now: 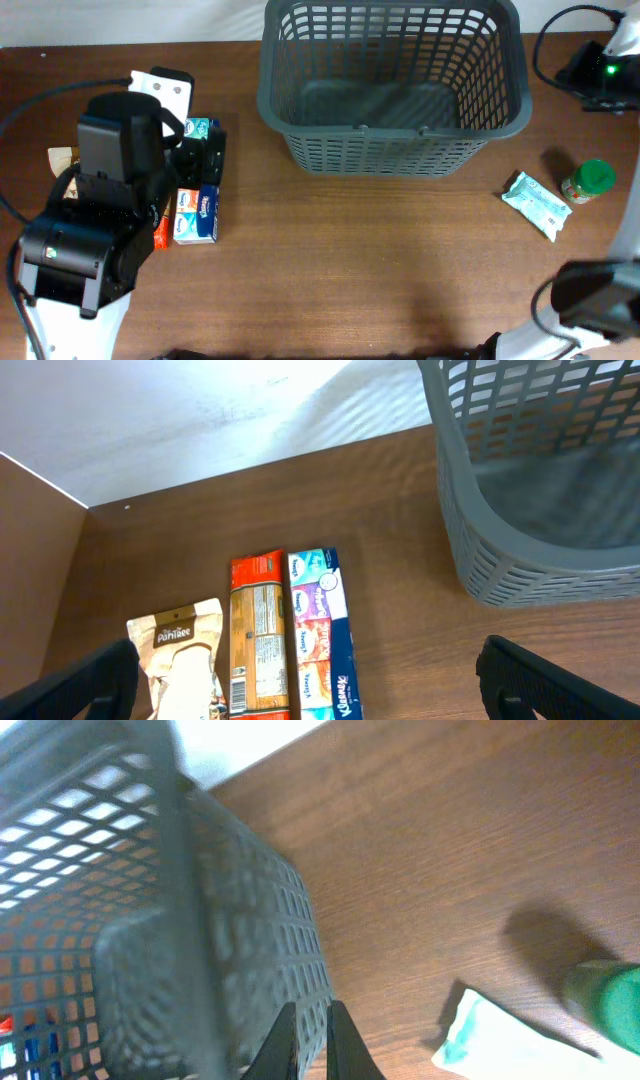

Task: Pack container
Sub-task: 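Release the basket and move the left gripper over the Kleenex box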

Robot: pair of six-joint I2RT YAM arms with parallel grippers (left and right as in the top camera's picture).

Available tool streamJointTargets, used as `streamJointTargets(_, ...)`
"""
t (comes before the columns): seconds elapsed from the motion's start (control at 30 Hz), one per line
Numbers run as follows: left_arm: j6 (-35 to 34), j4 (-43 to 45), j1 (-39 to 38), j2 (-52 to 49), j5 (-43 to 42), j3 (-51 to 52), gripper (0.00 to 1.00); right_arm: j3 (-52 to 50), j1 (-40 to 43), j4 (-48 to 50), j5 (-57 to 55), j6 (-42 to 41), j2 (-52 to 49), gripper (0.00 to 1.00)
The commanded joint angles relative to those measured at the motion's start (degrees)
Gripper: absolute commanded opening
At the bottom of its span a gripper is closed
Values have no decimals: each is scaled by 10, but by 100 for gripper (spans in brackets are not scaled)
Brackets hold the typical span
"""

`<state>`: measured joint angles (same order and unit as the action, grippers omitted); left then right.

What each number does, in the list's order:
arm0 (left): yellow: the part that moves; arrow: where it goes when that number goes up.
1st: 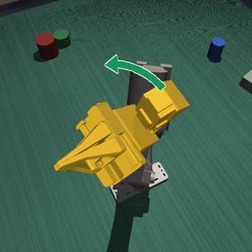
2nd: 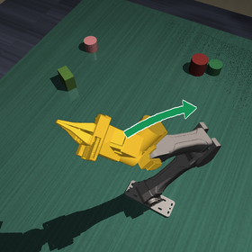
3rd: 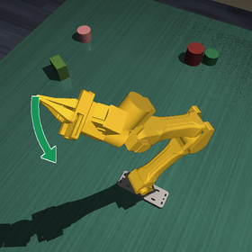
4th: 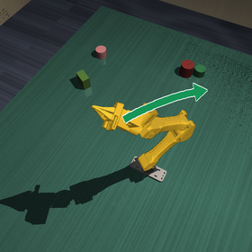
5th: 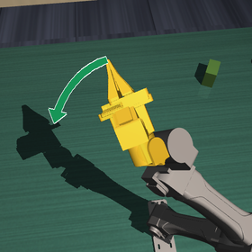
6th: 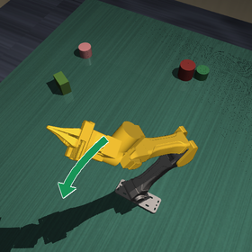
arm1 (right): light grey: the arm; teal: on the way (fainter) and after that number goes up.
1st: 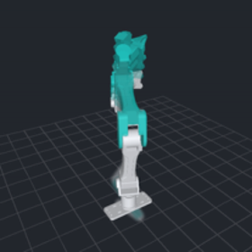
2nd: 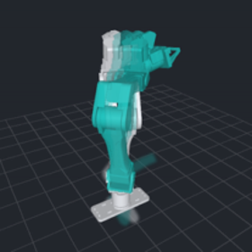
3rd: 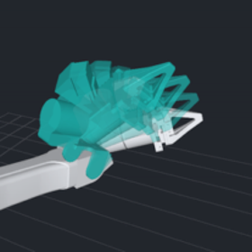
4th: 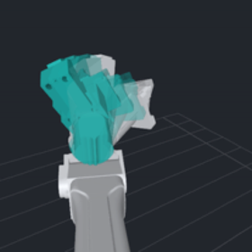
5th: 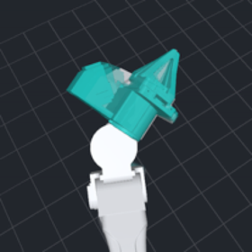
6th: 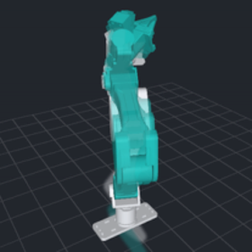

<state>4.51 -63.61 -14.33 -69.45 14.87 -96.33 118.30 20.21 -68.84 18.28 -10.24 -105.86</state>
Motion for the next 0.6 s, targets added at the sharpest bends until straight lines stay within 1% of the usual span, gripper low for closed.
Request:
streamJointTargets(0.0,3,-5,3,-8,5,-5,100,7,0,9,38,-8,-40,4)
streamJointTargets(0.27,3,-36,3,-32,4,-5,100,7,-2,47,103,-8,-79,4)
streamJointTargets(0.57,2,-52,3,-79,3,-5,100,7,-49,52,103,-5,-79,4)
